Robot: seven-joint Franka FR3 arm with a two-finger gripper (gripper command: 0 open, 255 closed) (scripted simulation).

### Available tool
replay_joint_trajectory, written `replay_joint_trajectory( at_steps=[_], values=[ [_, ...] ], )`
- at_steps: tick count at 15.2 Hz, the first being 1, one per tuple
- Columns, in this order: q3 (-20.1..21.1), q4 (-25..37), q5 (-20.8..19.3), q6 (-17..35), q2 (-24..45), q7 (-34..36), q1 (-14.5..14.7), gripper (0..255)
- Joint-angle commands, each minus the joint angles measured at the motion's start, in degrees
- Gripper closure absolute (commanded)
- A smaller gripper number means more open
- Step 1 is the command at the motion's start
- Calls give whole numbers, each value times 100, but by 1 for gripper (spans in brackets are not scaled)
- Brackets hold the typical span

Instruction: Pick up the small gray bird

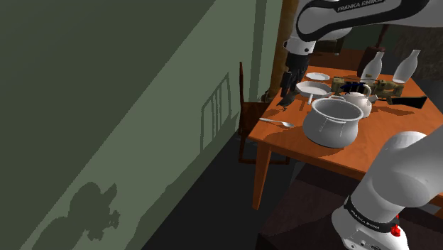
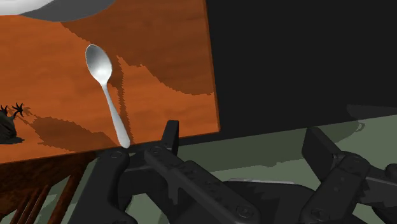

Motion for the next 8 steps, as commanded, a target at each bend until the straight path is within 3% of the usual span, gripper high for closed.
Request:
replay_joint_trajectory(
  at_steps=[1,8],
  values=[
    [-174,173,-30,96,308,-209,-43,0],
    [-829,935,42,380,1516,-1075,-223,0]
  ],
)
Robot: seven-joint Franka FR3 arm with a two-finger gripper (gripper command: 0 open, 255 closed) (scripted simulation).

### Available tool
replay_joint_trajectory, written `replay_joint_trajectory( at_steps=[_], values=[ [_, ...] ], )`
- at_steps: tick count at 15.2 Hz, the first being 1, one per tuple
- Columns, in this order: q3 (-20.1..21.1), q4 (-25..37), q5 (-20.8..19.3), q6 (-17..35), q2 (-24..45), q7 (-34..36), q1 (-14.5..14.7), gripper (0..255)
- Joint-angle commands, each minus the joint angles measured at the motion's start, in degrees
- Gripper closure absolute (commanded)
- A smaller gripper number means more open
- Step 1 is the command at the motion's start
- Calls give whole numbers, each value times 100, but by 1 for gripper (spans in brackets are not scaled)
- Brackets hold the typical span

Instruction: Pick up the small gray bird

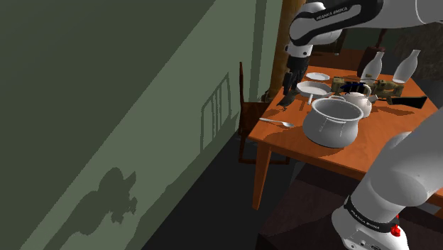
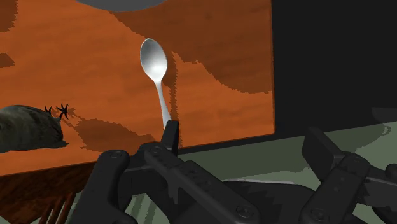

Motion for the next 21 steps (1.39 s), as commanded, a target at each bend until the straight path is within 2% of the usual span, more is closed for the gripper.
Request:
replay_joint_trajectory(
  at_steps=[1,10,15,20,21],
  values=[
    [-180,293,76,57,406,-267,-49,0],
    [-733,1816,731,74,2295,-1459,-499,0],
    [-812,2958,1188,-139,3446,-2017,-981,0],
    [-752,4420,1581,-541,4668,-2396,-1622,0],
    [-745,4447,1583,-549,4687,-2398,-1637,0]
  ],
)
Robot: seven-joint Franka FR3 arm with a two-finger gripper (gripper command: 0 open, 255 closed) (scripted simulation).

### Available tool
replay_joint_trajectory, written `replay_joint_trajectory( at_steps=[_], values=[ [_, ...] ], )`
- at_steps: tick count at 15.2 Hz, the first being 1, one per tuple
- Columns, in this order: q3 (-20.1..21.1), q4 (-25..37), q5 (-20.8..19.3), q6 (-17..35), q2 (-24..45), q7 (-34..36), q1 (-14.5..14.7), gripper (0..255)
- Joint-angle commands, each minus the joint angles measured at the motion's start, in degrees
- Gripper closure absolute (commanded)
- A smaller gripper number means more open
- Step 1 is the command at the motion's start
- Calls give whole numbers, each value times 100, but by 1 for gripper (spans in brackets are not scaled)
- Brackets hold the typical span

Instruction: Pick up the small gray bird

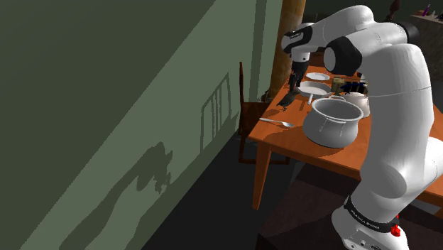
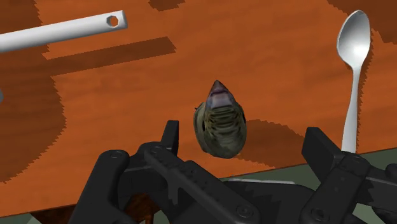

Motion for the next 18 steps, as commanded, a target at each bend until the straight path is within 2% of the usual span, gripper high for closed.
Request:
replay_joint_trajectory(
  at_steps=[1,7,9,10,18],
  values=[
    [24,153,58,9,179,-43,-82,0],
    [69,-155,131,436,313,-92,-72,0],
    [69,-156,130,436,313,-92,-71,0],
    [71,-141,134,431,324,-96,-78,255],
    [70,-139,133,429,324,-98,-80,255]
  ],
)
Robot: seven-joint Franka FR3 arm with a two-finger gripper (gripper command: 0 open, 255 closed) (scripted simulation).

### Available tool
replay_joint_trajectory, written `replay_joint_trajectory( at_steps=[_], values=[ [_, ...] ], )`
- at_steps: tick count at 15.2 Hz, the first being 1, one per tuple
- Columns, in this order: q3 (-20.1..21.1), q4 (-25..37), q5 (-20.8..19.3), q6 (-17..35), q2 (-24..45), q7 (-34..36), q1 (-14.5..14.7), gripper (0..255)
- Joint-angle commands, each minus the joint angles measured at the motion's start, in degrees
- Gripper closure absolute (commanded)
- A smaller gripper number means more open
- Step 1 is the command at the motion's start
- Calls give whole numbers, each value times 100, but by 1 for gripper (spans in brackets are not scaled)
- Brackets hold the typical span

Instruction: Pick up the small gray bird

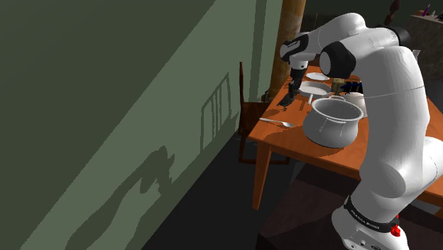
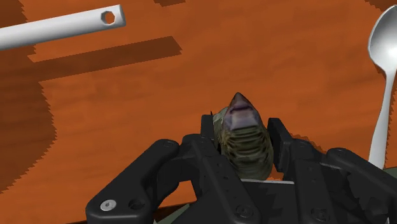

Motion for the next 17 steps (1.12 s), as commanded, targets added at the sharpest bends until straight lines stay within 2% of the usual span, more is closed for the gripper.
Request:
replay_joint_trajectory(
  at_steps=[1,17],
  values=[
    [3,-23,-1,8,-5,5,11,255],
    [-79,815,-134,-1023,-233,108,-53,255]
  ],
)
